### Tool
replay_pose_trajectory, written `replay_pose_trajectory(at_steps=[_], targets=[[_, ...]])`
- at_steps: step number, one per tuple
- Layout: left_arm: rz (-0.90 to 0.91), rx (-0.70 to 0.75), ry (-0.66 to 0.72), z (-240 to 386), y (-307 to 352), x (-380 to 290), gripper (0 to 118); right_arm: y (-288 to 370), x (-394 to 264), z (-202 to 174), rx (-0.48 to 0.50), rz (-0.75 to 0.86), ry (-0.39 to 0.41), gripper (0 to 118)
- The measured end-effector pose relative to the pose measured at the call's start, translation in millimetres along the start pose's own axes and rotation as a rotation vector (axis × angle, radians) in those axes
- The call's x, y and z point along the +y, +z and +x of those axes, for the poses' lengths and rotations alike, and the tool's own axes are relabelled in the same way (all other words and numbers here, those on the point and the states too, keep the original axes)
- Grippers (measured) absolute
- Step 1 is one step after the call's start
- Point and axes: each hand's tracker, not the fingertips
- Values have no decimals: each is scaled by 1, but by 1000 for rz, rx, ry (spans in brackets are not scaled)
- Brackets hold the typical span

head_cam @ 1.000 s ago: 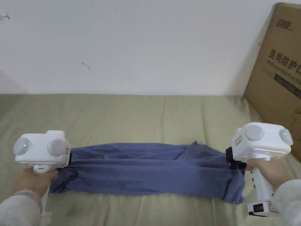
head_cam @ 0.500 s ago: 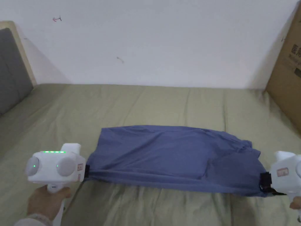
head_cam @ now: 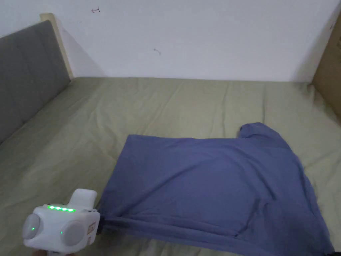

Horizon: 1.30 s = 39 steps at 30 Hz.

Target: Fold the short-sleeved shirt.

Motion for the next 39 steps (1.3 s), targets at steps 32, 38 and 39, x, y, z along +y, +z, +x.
replay_pose_trajectory(at_steps=[32,38,39], targets=[[-43,-181,215,1,93,-101,0,26,-41,-40,50,48,70,1],[-2,-142,247,-9,90,-102,38,11,-51,-51,66,4,71,1],[-9,-117,247,-11,86,-98,56,11,-51,-52,58,-2,78,1]])
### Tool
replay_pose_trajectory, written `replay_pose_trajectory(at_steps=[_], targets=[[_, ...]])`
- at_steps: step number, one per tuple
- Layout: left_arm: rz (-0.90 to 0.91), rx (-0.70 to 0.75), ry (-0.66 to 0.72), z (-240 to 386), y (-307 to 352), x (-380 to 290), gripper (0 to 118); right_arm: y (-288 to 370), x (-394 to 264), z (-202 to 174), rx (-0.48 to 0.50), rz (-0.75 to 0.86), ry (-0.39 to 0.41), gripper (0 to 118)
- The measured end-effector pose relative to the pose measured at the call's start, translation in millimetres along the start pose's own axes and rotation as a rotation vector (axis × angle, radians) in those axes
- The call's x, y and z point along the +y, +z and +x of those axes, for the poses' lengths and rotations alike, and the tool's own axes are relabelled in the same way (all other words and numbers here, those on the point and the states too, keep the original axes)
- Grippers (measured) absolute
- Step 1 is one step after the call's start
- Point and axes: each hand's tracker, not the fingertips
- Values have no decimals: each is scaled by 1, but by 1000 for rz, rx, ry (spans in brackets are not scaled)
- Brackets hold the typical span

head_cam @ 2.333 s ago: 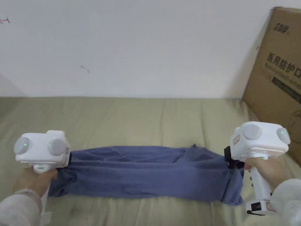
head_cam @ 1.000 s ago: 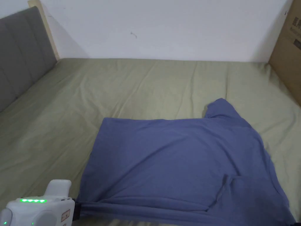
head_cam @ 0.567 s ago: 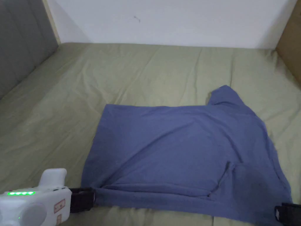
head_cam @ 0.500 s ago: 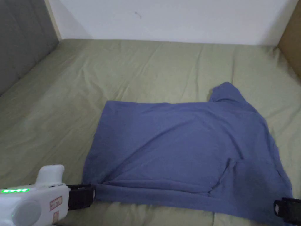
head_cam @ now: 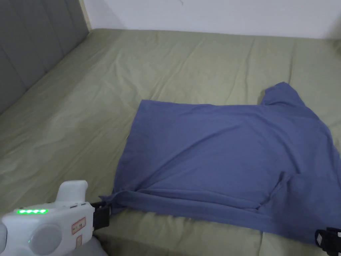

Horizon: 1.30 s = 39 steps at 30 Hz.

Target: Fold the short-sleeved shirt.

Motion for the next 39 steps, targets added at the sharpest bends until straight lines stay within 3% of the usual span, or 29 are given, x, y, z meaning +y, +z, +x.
replay_pose_trajectory(at_steps=[1,2,4,6,7,8,9,13,16,20,21,22,23,24,27,29,30,31,32,39], targets=[[5,-5,5,-3,-6,4,73,-1,0,-1,-2,-4,5,1],[12,-6,11,-4,-9,8,80,0,0,-1,-3,-7,8,1],[20,-30,22,-7,-20,16,87,0,0,0,-4,-8,7,1],[21,-44,36,-6,-33,22,85,-1,0,-1,-7,-11,5,1],[23,-55,52,-7,-39,24,75,0,0,-1,-10,-14,5,1],[-23,-110,85,-9,-48,25,45,0,0,0,-12,-17,5,1],[-41,-122,97,-7,-54,25,1,-1,-1,0,-14,-19,3,1],[-83,-85,6,5,-58,7,2,-2,-3,14,-17,-29,-15,1],[-53,-89,30,7,-49,-12,2,4,-6,20,-22,-26,-34,1],[-50,-74,10,13,-33,11,2,18,-8,33,-36,36,-72,3],[-55,-72,7,13,-35,17,2,22,-7,39,-43,53,-94,16],[-55,-71,0,15,-34,18,2,24,-6,45,-48,57,-108,59],[-57,-70,-13,17,-33,19,2,26,-5,50,-55,51,-114,90],[-59,-63,-26,19,-32,19,2,28,-5,56,-70,68,-123,94],[-61,-57,-35,16,-35,21,2,20,-1,70,-144,49,-115,94],[-61,-67,-18,12,-37,22,2,6,-3,80,-128,10,-124,91],[-63,-69,-13,10,-37,22,2,-1,-5,84,-102,-19,-136,77],[-65,-68,-8,8,-37,22,2,-6,-8,83,-58,-46,-146,15],[-67,-67,-3,7,-38,23,2,-11,-10,83,-35,-68,-158,0],[-71,-75,10,0,-38,24,2,16,-4,75,-70,-7,-147,0]])
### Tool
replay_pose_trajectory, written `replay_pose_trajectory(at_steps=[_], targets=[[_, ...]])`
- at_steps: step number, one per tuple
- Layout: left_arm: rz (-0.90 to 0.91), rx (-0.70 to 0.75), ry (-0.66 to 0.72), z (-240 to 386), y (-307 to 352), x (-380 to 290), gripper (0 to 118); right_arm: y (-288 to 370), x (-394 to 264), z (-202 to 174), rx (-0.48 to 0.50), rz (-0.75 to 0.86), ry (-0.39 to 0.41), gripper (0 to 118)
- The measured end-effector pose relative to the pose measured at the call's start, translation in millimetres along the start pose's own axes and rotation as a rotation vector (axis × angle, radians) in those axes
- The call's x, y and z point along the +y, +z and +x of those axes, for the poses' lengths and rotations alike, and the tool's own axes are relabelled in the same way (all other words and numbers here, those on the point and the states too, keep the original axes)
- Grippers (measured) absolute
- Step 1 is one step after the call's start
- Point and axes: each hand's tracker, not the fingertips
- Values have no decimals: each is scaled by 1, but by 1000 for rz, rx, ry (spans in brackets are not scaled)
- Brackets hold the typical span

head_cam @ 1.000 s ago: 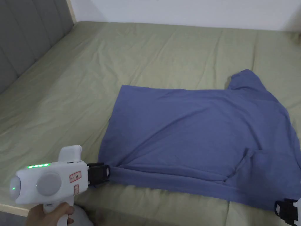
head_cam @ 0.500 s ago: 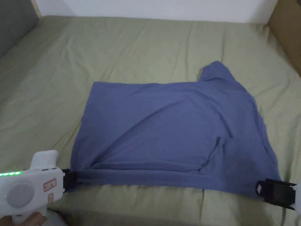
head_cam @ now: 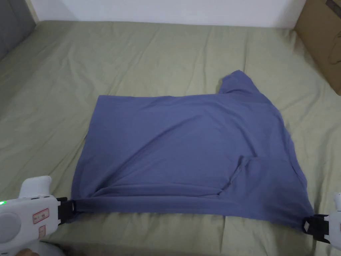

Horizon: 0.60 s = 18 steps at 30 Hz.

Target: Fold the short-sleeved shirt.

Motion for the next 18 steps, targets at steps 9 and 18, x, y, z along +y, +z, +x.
replay_pose_trajectory(at_steps=[9,18], targets=[[29,18,-41,7,13,27,2,33,40,-7,43,92,-17,0],[41,42,-105,19,-29,107,2,-23,124,-22,14,65,8,0]])
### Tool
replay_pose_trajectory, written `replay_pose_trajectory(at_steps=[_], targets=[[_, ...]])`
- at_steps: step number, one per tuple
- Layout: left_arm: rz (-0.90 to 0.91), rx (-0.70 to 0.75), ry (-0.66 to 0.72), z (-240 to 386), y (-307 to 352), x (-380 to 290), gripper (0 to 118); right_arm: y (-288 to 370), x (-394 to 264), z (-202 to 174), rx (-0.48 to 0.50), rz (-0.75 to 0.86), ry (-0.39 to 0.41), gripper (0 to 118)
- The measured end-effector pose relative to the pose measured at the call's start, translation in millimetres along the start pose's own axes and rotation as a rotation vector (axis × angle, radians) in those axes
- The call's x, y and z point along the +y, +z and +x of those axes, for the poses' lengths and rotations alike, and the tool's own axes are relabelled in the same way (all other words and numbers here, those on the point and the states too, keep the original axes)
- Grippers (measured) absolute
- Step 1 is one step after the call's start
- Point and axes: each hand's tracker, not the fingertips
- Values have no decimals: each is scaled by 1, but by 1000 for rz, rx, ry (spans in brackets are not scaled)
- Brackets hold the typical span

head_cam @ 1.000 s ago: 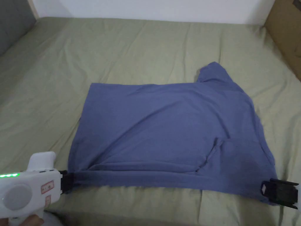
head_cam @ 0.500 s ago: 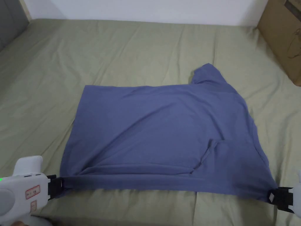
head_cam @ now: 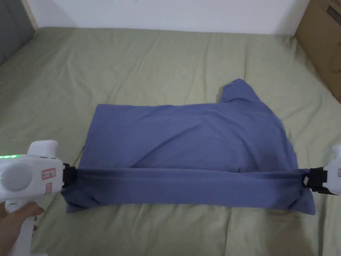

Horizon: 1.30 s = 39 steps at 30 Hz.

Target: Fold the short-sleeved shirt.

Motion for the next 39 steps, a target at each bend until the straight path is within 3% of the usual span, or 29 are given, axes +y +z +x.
replay_pose_trajectory(at_steps=[3,5,6,8,9,12,16,17,18,19,20,22,27,28,31,32,35,36,37,38,39], targets=[[-5,28,-47,9,-30,12,6,-29,13,-1,-9,-35,-28,0],[-28,50,-56,9,-47,11,26,-43,14,-4,-17,-55,-25,2],[-44,85,-57,10,-52,9,38,-48,14,-3,-21,-55,-28,11],[-48,93,-49,1,-60,5,78,-50,9,-6,-45,-64,13,74],[-46,88,-33,-4,-61,2,92,-49,7,-8,-80,-70,37,82],[-10,25,51,-17,-44,-8,92,-33,2,-6,-94,-26,41,80],[-1,-11,92,-19,-6,-26,85,-2,-8,-7,-36,31,23,61],[0,-19,94,-17,3,-32,85,4,-13,-11,-27,45,34,61],[2,-25,93,-14,12,-40,68,10,-18,-14,-21,62,48,41],[8,-43,88,-12,18,-49,24,12,-25,-18,-21,63,59,0],[6,-40,87,-7,24,-56,0,14,-33,-21,-16,57,56,0],[-37,-73,90,-5,26,-68,0,9,-47,-24,56,-5,68,0],[-17,-28,73,-11,18,-83,1,0,-77,-35,24,-38,72,0],[-16,-24,79,-14,16,-83,17,-1,-81,-35,39,-48,64,0],[-40,-39,100,-23,3,-72,87,-3,-86,-37,44,-69,64,0],[-41,-38,98,-23,-1,-71,91,-5,-88,-38,35,-76,70,0],[-51,-24,73,-22,-17,-62,88,-6,-89,-37,31,-86,65,0],[-64,-29,64,-19,-20,-63,77,-7,-89,-37,34,-89,59,0],[-82,-41,59,-19,-28,-64,49,-8,-90,-37,35,-93,53,0],[-106,-46,61,-19,-36,-65,45,-8,-89,-36,34,-96,50,0],[-124,50,27,-15,-38,-67,40,-9,-90,-36,30,-101,49,0]])
